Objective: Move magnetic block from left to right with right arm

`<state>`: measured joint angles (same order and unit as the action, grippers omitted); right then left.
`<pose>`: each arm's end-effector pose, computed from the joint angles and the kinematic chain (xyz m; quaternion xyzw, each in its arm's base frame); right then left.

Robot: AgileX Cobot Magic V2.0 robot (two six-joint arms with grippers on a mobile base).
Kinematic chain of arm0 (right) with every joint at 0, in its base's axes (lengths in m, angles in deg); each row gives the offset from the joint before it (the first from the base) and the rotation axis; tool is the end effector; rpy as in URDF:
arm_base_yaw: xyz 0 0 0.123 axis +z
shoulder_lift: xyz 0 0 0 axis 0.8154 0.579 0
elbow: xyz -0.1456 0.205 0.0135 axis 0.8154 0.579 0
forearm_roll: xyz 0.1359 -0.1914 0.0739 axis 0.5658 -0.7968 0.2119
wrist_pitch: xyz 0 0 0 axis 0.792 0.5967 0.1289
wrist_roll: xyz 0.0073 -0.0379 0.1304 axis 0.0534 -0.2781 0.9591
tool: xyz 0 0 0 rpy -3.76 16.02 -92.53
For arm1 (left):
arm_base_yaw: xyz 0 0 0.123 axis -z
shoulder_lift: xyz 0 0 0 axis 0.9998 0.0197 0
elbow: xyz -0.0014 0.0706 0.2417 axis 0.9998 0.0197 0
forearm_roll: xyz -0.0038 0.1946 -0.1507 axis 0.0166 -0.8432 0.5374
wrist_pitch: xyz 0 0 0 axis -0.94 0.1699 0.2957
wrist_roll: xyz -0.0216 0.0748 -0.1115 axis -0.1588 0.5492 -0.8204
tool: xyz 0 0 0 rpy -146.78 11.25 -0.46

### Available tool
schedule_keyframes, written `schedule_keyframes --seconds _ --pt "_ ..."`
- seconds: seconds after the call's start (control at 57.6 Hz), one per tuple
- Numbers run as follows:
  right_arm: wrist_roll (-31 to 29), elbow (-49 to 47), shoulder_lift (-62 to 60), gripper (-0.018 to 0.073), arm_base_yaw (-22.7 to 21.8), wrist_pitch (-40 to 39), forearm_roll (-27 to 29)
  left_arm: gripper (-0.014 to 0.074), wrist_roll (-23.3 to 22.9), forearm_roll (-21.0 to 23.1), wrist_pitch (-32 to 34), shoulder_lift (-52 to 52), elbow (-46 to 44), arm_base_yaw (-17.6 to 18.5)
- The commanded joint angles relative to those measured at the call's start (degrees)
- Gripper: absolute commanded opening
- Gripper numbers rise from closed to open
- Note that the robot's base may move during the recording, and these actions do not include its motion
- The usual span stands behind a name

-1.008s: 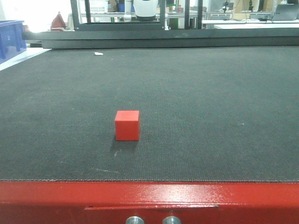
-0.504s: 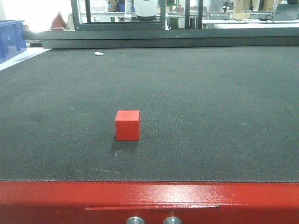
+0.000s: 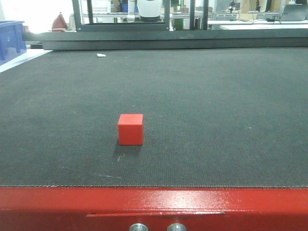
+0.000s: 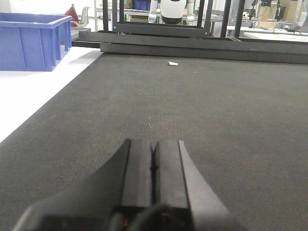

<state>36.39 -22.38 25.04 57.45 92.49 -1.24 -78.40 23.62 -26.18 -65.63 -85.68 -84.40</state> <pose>0.1430 0.0144 0.2584 -0.0219 0.8178 0.0462 0.5732 0.1292 -0.0103 0.2032 0.0112 0.6908 -0.0455 0.7215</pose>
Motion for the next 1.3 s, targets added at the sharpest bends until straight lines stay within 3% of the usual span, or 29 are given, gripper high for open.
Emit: schedule_keyframes --seconds 0.0,0.313,0.539,0.677,0.764,0.834,0.955,1.285 --pt "1.63 -3.82 6.46 0.0056 2.34 -3.12 0.25 -0.0126 -0.41 0.15 4.47 -0.55 0.49 -0.15" --pt "15.46 -11.74 28.76 0.0058 18.0 -5.29 -7.0 -0.0126 -0.41 0.15 4.47 -0.55 0.49 -0.15" --pt "24.65 -19.13 44.56 0.009 26.73 -3.1 -10.64 -0.0126 -0.41 0.15 4.47 -0.55 0.49 -0.15" --pt "26.99 -25.92 52.66 0.0317 32.34 -0.33 -11.51 -0.0126 -0.41 0.15 4.47 -0.55 0.49 -0.15" --pt "32.17 -30.46 57.36 0.0532 34.81 2.32 -11.51 -0.0126 -0.41 0.15 4.47 -0.55 0.49 -0.15" --pt "37.15 -34.35 61.32 0.0653 36.14 5.62 -11.69 -0.0126 -0.41 0.15 4.47 -0.55 0.49 -0.15" --pt "42.56 -41.96 67.28 0.062 37.84 11.48 -11.74 -0.0126 -0.41 0.15 4.47 -0.55 0.49 -0.15" --pt "46.01 -65.49 83.95 0.062 41.19 29.94 -11.66 -0.0126 -0.41 0.15 4.47 -0.55 0.49 -0.15"
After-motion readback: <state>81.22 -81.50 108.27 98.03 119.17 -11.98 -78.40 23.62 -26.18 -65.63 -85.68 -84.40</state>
